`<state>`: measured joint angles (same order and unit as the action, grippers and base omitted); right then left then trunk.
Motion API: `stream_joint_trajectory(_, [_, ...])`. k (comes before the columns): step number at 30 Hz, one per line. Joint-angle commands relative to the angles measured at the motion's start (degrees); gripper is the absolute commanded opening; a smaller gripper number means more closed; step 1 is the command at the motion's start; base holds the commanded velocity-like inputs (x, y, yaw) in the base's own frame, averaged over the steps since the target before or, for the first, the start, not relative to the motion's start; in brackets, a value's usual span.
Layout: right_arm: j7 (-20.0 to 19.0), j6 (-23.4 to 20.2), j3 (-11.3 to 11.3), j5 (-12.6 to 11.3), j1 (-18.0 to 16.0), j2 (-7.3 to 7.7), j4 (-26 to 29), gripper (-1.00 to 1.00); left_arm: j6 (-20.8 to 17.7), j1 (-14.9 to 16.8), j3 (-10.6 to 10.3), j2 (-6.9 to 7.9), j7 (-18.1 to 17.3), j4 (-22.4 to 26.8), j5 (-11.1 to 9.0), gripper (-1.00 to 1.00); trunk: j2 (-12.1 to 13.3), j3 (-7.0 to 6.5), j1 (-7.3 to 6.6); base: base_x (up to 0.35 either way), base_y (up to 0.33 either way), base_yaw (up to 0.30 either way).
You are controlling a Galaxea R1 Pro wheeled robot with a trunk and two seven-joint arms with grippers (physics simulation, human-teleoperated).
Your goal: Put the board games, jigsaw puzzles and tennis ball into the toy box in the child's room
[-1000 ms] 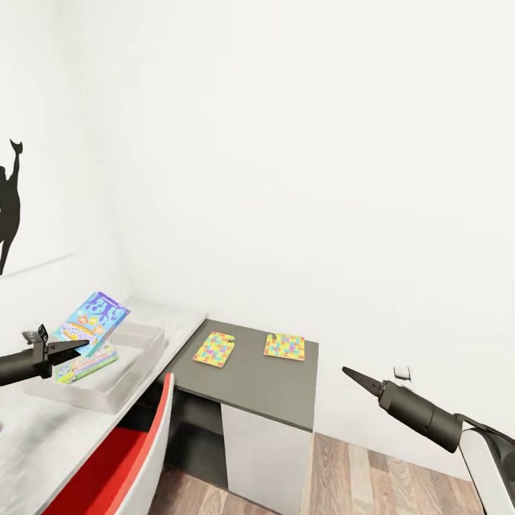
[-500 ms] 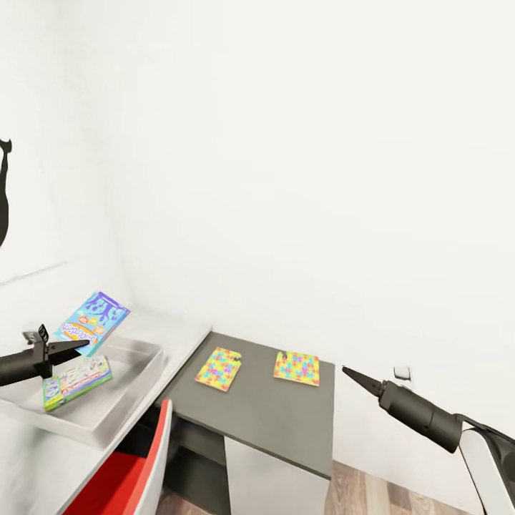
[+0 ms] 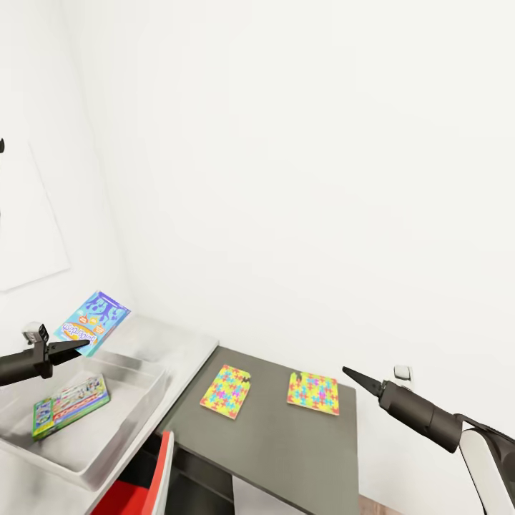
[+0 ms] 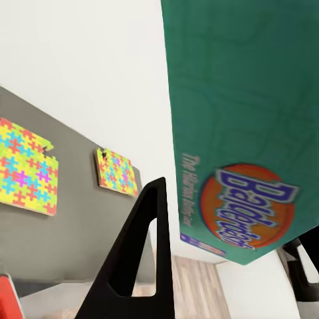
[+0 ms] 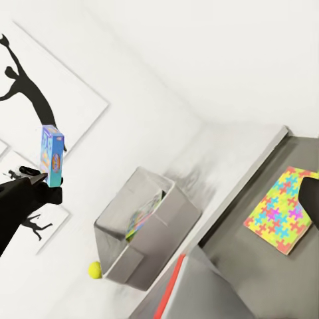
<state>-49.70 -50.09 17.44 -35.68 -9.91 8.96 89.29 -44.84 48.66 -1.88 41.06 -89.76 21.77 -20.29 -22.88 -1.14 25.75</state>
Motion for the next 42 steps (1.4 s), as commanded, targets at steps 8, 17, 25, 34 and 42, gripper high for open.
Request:
stream_joint_trajectory(8, [-0.1,-0.2,0.1,0.0,0.0,0.0,-0.1,1.0,-0.6,0.0,-0.2,-0.01,-0.2,-0.1,-0.1,-1.0,0.0,-0.36,0.03,0.028,0.066,-0.076])
stream_joint_trajectory(17, [-0.1,-0.2,0.1,-0.1,0.0,0.0,-0.1,1.0,-0.6,0.0,-0.1,-0.01,-0.2,0.0,-0.1,-1.0,0.0,-0.48,0.03,0.002,0.067,-0.031])
stream_joint_trajectory(25, [-0.1,-0.2,0.1,-0.1,0.0,0.0,-0.1,1.0,-0.6,0.0,-0.2,0.01,-0.2,-0.1,-0.1,-1.0,0.0,-0.49,0.03,0.065,0.094,-0.001])
stream_joint_trajectory(34, [-0.1,-0.2,0.1,-0.1,0.0,0.0,-0.1,1.0,-0.6,0.0,-0.2,-0.01,-0.2,-0.1,-0.1,-1.0,0.0,-0.49,0.03,0.037,0.038,0.0])
stream_joint_trajectory(42, [-0.1,-0.2,0.1,-0.1,0.0,0.0,-0.1,1.0,-0.6,0.0,-0.1,0.0,-0.2,-0.1,-0.1,-1.0,0.0,-0.49,0.03,0.089,0.065,0.0])
